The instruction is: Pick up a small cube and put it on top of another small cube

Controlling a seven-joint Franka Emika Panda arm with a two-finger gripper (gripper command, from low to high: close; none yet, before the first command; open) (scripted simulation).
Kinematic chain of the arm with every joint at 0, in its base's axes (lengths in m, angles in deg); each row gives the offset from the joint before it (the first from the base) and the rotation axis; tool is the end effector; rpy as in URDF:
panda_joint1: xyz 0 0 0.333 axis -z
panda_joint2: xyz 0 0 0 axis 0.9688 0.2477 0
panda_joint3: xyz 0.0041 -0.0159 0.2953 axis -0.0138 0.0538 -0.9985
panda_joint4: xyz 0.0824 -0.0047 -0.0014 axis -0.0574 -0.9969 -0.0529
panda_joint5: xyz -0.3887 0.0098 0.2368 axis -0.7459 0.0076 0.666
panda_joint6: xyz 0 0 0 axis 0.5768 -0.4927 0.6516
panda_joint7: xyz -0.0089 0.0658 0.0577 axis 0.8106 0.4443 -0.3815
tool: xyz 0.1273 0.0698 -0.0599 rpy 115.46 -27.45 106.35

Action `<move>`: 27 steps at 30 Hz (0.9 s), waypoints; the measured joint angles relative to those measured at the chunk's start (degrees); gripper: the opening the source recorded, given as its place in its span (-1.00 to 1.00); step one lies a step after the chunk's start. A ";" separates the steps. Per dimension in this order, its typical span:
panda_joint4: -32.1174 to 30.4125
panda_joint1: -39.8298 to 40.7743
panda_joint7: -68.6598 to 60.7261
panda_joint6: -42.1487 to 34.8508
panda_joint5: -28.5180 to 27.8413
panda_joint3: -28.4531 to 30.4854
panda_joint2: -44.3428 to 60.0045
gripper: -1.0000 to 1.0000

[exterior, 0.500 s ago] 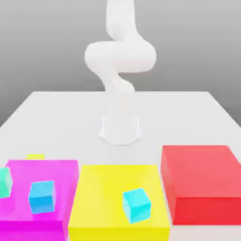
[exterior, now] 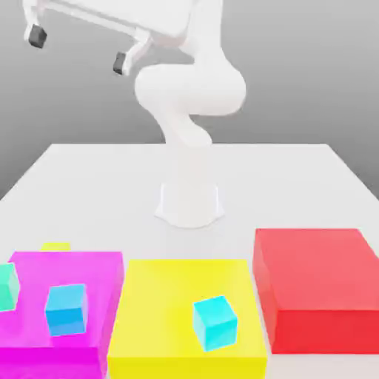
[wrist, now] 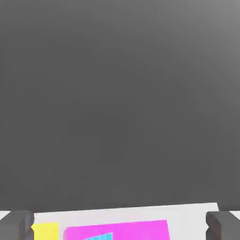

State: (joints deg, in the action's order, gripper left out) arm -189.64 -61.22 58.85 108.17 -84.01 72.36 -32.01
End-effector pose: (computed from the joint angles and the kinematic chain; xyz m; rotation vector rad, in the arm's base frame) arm 0.5083 -0.1427 0.4468 2.6582 -1.1425 0.7890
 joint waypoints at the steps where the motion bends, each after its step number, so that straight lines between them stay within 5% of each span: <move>1: -0.48 0.63 -0.30 0.38 -0.84 0.44 1.00 0.00; 15: -7.38 8.41 -8.27 6.74 -7.55 8.95 14.15 0.00; 27: -14.07 12.36 -22.48 14.66 -2.98 17.95 23.40 0.00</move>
State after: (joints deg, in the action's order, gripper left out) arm -203.71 -48.86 36.38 122.83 -86.98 90.31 -8.60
